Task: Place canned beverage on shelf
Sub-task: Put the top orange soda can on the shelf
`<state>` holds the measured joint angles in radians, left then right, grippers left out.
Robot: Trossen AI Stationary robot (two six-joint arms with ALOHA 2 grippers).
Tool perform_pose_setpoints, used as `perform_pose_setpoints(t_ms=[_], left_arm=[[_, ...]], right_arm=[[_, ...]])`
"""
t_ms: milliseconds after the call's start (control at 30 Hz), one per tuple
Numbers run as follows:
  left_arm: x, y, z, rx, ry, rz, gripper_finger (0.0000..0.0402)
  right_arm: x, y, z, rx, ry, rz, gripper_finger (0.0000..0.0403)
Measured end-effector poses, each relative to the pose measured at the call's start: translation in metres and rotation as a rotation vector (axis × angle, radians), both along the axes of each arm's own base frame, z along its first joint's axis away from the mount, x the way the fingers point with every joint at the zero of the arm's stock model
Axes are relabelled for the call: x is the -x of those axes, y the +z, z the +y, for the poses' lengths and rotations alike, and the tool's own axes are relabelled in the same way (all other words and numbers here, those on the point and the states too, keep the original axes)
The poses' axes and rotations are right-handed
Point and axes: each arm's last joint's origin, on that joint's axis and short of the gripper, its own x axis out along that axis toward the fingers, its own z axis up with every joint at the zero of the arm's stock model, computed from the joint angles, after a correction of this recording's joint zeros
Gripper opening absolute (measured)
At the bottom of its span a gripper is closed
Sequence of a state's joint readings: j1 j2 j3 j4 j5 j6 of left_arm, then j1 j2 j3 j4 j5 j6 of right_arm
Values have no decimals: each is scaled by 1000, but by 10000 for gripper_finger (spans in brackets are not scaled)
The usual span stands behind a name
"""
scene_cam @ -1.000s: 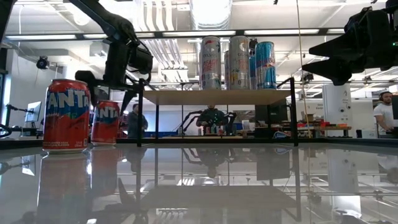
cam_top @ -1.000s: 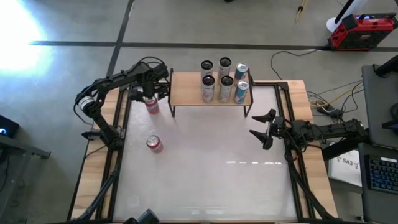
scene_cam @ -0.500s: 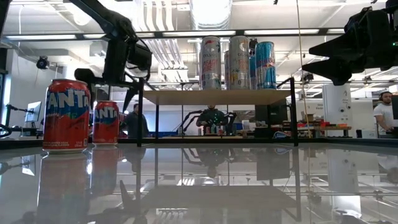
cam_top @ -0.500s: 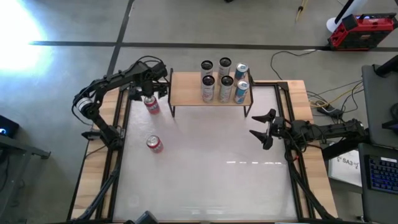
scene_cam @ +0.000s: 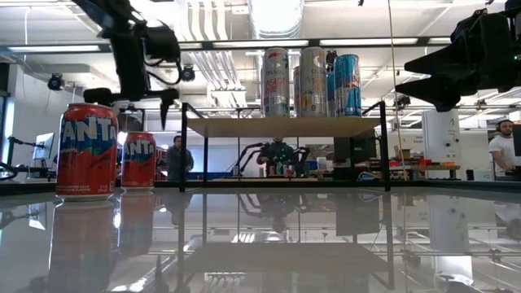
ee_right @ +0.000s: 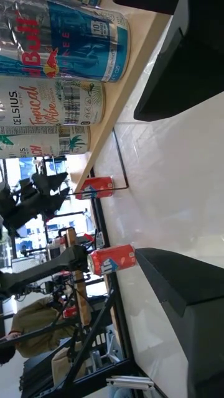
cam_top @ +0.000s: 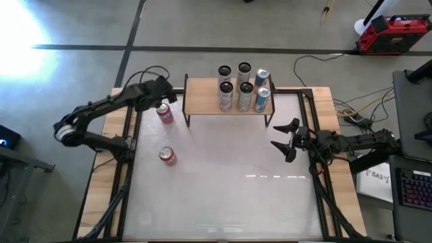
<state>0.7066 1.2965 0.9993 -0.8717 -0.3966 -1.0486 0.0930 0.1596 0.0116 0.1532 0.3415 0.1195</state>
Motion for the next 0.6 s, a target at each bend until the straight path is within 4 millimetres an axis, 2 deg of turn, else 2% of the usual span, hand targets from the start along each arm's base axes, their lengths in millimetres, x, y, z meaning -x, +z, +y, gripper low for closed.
perform_pose_setpoints(t_ms=[100,267,600], left_arm=[[-1,-8,-13,-126,-13,-10,400],[-2,-26,-35,-262,-35,95,400],[-19,-49,-63,-484,-60,147,400]], right_arm=[[0,0,0,0,0,0,334],[0,0,0,0,0,0,334],[0,0,0,0,0,0,334]])
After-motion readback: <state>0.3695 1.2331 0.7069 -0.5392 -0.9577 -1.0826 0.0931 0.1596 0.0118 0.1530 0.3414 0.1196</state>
